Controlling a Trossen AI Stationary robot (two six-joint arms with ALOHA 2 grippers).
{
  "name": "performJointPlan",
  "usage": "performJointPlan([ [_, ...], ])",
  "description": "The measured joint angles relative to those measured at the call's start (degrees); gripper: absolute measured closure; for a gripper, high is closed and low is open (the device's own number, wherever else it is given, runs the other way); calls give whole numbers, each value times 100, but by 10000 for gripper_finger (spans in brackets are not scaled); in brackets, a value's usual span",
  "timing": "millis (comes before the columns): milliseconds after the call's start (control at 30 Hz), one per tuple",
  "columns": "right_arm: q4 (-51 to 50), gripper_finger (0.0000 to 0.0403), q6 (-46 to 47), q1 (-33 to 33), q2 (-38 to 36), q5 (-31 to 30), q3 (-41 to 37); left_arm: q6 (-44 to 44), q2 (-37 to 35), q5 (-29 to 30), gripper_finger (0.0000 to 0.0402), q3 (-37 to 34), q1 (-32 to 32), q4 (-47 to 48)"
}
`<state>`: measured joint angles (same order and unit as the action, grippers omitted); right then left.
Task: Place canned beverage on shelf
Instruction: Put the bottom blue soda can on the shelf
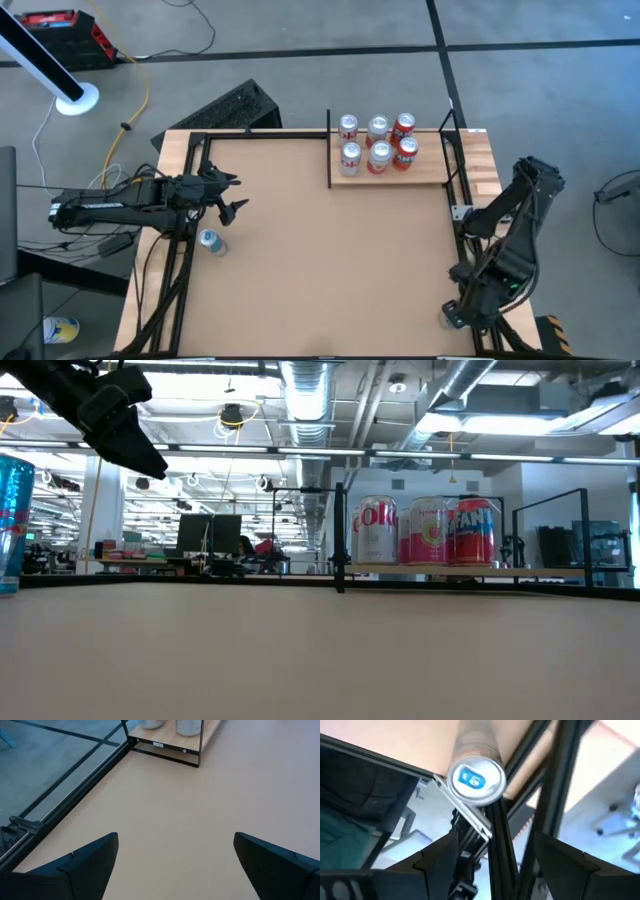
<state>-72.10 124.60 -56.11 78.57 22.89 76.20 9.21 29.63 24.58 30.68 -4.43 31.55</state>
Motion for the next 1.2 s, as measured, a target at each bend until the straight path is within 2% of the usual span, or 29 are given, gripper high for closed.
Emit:
performJointPlan([
  [167,-40,117,-791,-12,298,-399,3,0,0,0,19,0,2,0],
  [500,-84,117,-1538,-9,802,-484,3,-2,0,2,19,0,0,-4],
  [1200,-304,116,-1201,52,763,-483,3,-4,0,1,19,0,2,-9],
])
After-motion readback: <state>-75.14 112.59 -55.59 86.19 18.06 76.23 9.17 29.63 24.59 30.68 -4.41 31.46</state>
